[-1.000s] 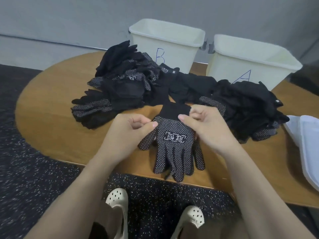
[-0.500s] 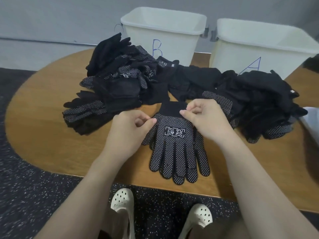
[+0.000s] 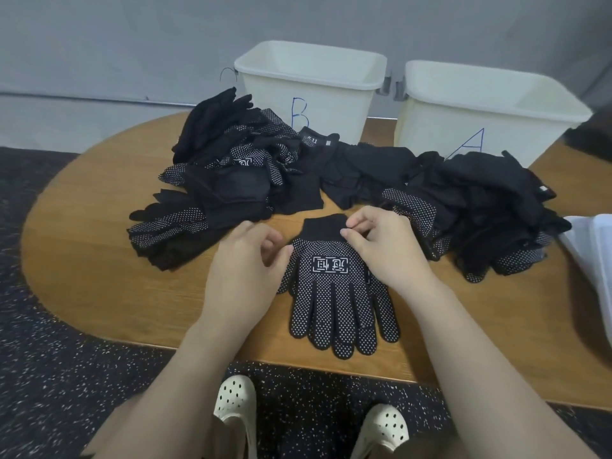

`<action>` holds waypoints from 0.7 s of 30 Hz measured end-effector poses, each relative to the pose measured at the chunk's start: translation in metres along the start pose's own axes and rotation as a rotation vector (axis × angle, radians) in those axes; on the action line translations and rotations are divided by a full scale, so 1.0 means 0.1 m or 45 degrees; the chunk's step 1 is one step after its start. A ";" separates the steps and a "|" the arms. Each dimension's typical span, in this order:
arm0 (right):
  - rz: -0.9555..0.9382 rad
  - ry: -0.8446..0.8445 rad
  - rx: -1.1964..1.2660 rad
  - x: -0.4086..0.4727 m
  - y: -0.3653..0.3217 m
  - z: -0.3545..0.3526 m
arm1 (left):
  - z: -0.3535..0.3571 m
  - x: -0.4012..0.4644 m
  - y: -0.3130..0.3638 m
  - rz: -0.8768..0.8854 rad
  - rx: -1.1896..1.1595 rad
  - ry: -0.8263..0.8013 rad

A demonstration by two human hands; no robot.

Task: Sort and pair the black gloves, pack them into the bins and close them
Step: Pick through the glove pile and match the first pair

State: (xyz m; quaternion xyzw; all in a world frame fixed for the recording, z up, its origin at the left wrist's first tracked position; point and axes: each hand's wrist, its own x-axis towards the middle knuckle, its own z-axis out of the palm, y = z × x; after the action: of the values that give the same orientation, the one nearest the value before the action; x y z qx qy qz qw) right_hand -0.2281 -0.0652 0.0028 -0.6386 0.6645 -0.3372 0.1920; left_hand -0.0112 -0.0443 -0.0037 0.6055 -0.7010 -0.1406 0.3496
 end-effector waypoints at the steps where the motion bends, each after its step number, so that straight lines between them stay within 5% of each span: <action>1: -0.014 0.009 -0.001 -0.02 0.00 0.00 | 0.01 -0.02 0.03 0.083 -0.001 0.012; 5: -0.196 0.107 -0.087 -0.11 -0.03 -0.03 | 0.10 -0.08 0.18 0.394 0.072 -0.153; 9: -0.382 0.070 -0.151 -0.25 -0.04 -0.03 | 0.12 -0.07 0.17 0.353 0.002 -0.288; 15: -0.347 -0.214 -0.189 -0.42 -0.01 0.04 | 0.15 -0.02 0.03 0.376 0.217 -0.534; 21: -0.349 -0.562 -0.549 -0.49 0.11 0.03 | 0.15 -0.01 -0.07 0.368 0.490 -0.661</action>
State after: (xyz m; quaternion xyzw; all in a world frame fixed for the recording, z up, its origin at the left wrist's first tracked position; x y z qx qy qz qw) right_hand -0.2284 -0.0185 -0.0160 -0.8056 0.5708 -0.0652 0.1447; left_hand -0.0159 -0.0484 -0.0190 0.4988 -0.8586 -0.1043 0.0554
